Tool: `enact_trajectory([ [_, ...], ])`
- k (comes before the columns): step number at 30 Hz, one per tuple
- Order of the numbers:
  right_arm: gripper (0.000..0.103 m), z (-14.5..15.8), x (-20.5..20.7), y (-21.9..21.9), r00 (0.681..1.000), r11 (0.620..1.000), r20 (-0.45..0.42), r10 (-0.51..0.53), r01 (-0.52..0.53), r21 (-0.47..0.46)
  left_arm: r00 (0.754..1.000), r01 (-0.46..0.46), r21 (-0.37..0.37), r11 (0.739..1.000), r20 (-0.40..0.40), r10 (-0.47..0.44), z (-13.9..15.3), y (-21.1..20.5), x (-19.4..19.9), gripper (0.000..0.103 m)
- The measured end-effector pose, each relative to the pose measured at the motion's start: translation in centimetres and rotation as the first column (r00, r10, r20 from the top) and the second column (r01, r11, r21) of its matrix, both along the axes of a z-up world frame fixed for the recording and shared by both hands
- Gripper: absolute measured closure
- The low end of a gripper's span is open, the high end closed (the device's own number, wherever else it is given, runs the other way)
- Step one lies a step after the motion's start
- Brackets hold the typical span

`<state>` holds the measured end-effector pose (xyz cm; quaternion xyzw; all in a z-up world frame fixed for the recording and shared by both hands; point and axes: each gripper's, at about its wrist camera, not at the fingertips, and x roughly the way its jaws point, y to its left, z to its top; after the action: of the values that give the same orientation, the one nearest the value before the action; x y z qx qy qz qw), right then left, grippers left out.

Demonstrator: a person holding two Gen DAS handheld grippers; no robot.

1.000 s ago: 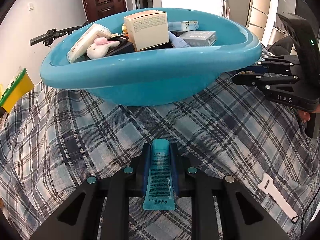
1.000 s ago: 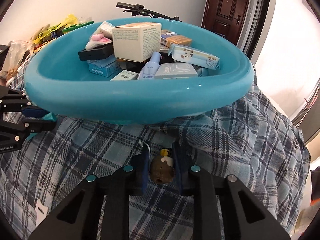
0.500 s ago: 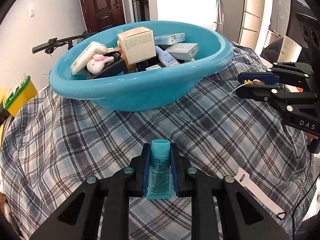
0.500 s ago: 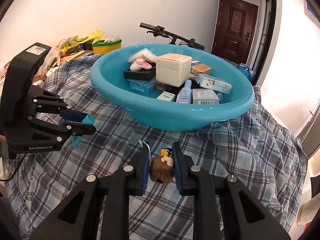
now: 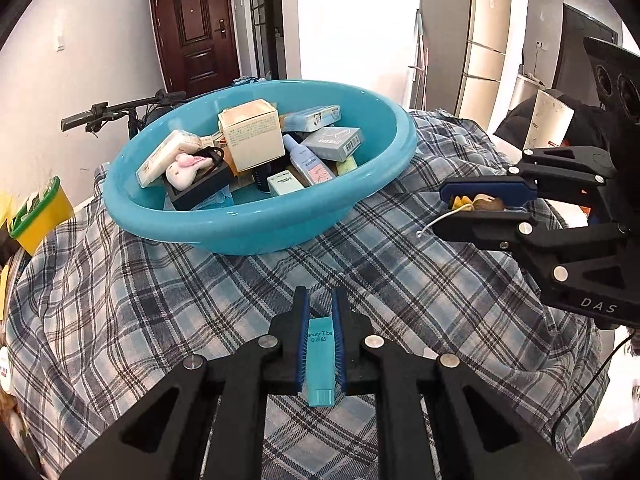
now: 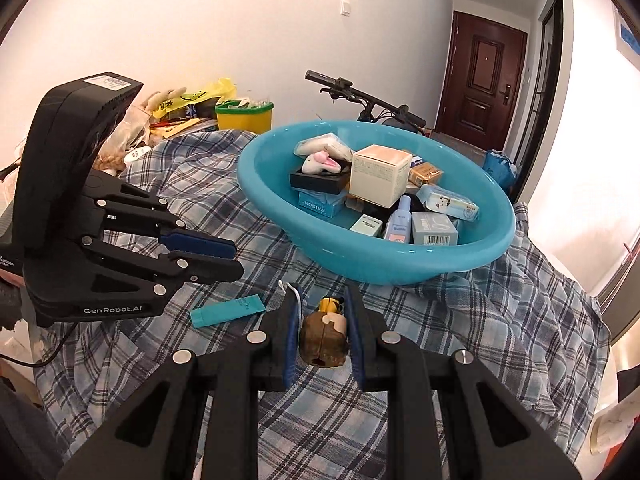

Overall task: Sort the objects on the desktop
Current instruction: 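Lift the figurine with the right tool while the left tool holds the tube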

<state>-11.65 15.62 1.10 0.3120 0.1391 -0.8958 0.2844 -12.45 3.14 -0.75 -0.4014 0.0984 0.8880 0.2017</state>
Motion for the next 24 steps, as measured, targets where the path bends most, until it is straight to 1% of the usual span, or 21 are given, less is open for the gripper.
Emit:
enact_trajectory([
  [3,0.083,-0.2,0.0,0.0,1.0,1.0,0.004,0.002,-0.002,0.007,1.0,0.008,-0.006,1.0,0.029,-0.008,-0.7,0.0,0.2,0.091],
  [5,0.083,-0.6,0.0,-0.1,1.0,1.0,0.014,0.006,-0.006,0.017,0.998,0.009,0.01,1.0,0.065,-0.009,-1.4,-0.3,0.3,0.09],
  [7,0.083,-0.9,0.0,-0.1,1.0,1.0,0.022,0.007,-0.007,0.023,0.995,0.004,0.005,1.0,0.104,-0.005,-2.3,-0.6,0.5,0.09],
  [11,0.083,-1.1,-0.1,0.1,1.0,1.0,0.029,0.0,0.0,0.021,0.99,-0.011,-0.02,1.0,0.141,0.013,-3.7,-1.1,0.9,0.087],
  [13,0.083,-1.0,-0.1,0.2,1.0,1.0,0.027,-0.003,0.003,0.017,0.988,-0.004,-0.021,1.0,0.154,0.007,-4.2,-1.2,1.2,0.076],
  [14,0.083,-1.0,-0.1,0.2,1.0,1.0,0.027,-0.004,0.003,0.015,0.988,0.0,-0.022,1.0,0.156,0.003,-4.3,-1.1,1.4,0.072],
  [16,0.083,-1.0,-0.1,0.2,1.0,1.0,0.027,-0.004,0.004,0.013,0.988,0.005,-0.024,1.0,0.156,-0.001,-4.5,-1.1,1.6,0.058],
  [18,0.083,-1.0,-0.1,0.1,1.0,1.0,0.028,-0.004,0.003,0.013,0.987,0.002,-0.026,1.0,0.158,0.002,-4.8,-1.2,1.6,0.052],
  [22,0.083,-1.0,-0.1,0.2,1.0,1.0,0.028,-0.004,0.003,0.015,0.978,-0.003,-0.033,0.999,0.207,0.01,-6.0,-1.4,1.1,0.053],
  [23,0.083,-1.0,-0.1,0.3,1.0,1.0,0.028,-0.005,0.005,0.015,0.983,0.001,-0.043,0.999,0.184,0.007,-5.9,-1.3,1.3,0.056],
  [24,0.083,-1.0,-0.1,0.4,1.0,1.0,0.028,-0.007,0.007,0.015,0.984,-0.007,-0.07,0.998,0.177,0.019,-5.9,-1.2,1.4,0.071],
])
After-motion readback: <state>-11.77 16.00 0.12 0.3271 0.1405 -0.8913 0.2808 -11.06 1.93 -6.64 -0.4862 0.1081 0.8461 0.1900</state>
